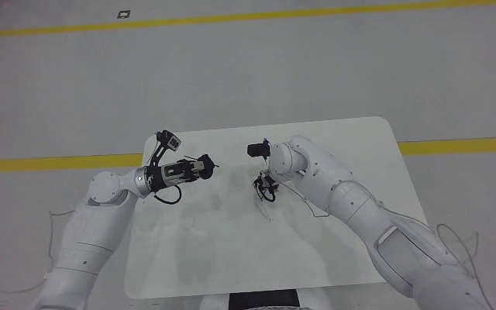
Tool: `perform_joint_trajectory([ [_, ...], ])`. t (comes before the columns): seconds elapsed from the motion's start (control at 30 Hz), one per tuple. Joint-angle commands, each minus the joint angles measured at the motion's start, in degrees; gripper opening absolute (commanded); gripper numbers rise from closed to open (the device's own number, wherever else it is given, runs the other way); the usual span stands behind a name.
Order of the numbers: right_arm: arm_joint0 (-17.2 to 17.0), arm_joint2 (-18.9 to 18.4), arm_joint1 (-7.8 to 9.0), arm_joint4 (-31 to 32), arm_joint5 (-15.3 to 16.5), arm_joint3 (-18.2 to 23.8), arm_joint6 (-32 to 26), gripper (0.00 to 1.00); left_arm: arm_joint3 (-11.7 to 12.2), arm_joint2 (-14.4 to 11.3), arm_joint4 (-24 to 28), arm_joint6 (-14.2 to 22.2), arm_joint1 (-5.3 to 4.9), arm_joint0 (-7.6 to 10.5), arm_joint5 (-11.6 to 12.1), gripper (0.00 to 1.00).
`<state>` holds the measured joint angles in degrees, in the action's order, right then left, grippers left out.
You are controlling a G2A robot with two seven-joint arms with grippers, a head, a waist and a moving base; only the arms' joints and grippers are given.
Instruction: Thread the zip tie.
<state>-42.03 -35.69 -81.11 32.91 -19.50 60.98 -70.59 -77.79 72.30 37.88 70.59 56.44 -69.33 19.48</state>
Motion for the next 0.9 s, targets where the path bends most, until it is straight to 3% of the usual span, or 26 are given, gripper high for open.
perform_joint_trajectory([
  [0.0, -0.5, -0.6, 0.33, 0.6, 0.0, 0.7, -0.3, 0.25, 0.0, 0.0, 0.0, 0.0, 0.0, 0.0, 0.0, 0.0],
  [0.33, -2.1, -1.8, 0.74, 2.0, 0.2, 2.0, -1.3, 0.24, 0.0, 0.0, 0.0, 0.0, 0.0, 0.0, 0.0, 0.0],
  [0.87, 0.0, -0.3, -1.41, -1.0, 4.2, -3.4, -0.4, 0.22, 0.0, 0.0, 0.0, 0.0, 0.0, 0.0, 0.0, 0.0],
])
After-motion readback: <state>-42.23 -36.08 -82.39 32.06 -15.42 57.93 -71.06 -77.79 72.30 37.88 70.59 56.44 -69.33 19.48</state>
